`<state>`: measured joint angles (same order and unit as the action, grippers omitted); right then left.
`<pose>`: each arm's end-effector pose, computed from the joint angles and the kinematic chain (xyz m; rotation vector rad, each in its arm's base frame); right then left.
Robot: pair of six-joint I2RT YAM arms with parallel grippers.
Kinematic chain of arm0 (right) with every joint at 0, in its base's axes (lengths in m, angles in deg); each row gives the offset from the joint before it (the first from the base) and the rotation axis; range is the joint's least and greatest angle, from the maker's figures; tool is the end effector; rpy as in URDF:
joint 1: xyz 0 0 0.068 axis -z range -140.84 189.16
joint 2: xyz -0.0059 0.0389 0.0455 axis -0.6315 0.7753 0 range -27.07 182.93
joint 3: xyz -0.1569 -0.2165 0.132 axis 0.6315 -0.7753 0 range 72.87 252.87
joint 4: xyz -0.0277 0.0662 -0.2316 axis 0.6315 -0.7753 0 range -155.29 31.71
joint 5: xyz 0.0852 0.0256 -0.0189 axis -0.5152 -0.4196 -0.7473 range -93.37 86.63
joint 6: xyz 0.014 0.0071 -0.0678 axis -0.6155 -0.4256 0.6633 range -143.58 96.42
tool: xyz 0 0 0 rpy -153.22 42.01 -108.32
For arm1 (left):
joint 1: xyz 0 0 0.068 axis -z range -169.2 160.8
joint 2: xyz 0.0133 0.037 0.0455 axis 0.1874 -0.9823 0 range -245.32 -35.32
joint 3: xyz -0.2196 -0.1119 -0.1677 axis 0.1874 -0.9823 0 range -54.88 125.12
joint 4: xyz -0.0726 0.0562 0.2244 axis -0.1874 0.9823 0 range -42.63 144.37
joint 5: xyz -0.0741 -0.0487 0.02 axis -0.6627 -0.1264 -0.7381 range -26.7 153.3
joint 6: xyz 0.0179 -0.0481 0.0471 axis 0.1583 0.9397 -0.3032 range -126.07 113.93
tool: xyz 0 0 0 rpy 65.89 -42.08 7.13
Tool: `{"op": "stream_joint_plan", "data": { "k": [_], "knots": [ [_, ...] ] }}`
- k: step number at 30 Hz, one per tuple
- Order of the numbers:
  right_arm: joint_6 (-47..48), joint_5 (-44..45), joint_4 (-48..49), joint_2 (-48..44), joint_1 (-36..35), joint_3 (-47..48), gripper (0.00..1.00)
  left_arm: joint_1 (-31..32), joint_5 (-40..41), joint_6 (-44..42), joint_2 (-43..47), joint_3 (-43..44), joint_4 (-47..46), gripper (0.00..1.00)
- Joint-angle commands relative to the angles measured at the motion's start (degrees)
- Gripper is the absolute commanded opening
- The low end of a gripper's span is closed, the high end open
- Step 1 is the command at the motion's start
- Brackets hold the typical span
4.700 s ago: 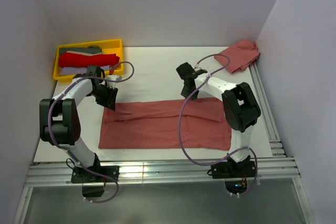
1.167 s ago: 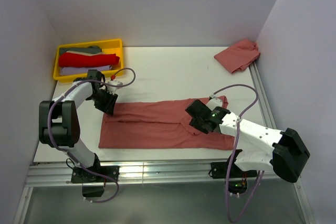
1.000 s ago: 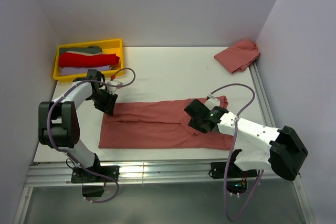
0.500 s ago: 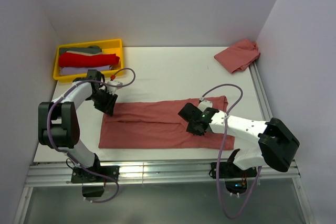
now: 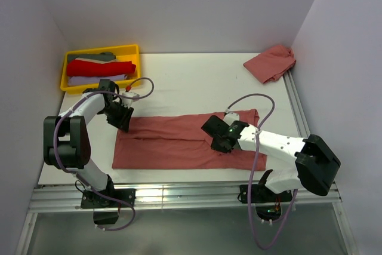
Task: Roll the t-shirts
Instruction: Fold the tshirt
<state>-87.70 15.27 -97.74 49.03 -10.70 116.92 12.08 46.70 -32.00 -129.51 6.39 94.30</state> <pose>0.1512 0.1512 0.2058 0.4055 2.6633 0.1272 0.2845 -0.0226 0.2049 0.7152 2.7967 -0.3567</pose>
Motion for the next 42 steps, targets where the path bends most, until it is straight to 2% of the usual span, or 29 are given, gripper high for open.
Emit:
{"op": "stream_joint_plan", "data": {
  "k": [1, 5, 18, 23, 24, 25, 28, 42],
  "knots": [
    [1.0, 1.6, -2.7, -0.7, -0.6, 2.2, 0.31, 0.0, -0.2, -1.4, 2.3, -0.1, 0.5, 0.40],
    [2.7, 0.8, -2.6, -1.3, -0.7, 1.2, 0.37, 0.0, -0.2, -1.4, 2.2, -0.3, 0.6, 0.40],
    [6.7, -1.0, -1.4, 4.1, -1.0, 0.9, 0.36, 0.0, -0.2, -1.2, 2.5, 0.1, 1.1, 0.40],
    [6.6, -0.7, -2.7, 6.8, -0.9, 2.0, 0.27, 0.0, -0.2, -1.2, 2.8, 0.1, 1.2, 0.40],
    [6.6, -0.6, -3.1, 6.8, -0.9, 2.4, 0.24, 0.0, -0.2, -1.1, 2.8, 0.1, 1.2, 0.40],
    [6.5, -0.4, -3.3, 6.8, -1.0, 2.5, 0.17, 0.0, -0.1, -1.2, 2.7, 0.2, 1.3, 0.40],
    [6.5, 0.0, -4.3, 5.9, -1.0, 3.8, 0.10, 0.0, -0.2, -1.1, 2.8, 0.2, 1.4, 0.40],
    [8.4, -1.3, -7.6, 4.8, -1.0, 10.5, 0.09, 0.0, -0.2, -1.6, 2.5, 0.2, 1.5, 0.39]
  ]
}}
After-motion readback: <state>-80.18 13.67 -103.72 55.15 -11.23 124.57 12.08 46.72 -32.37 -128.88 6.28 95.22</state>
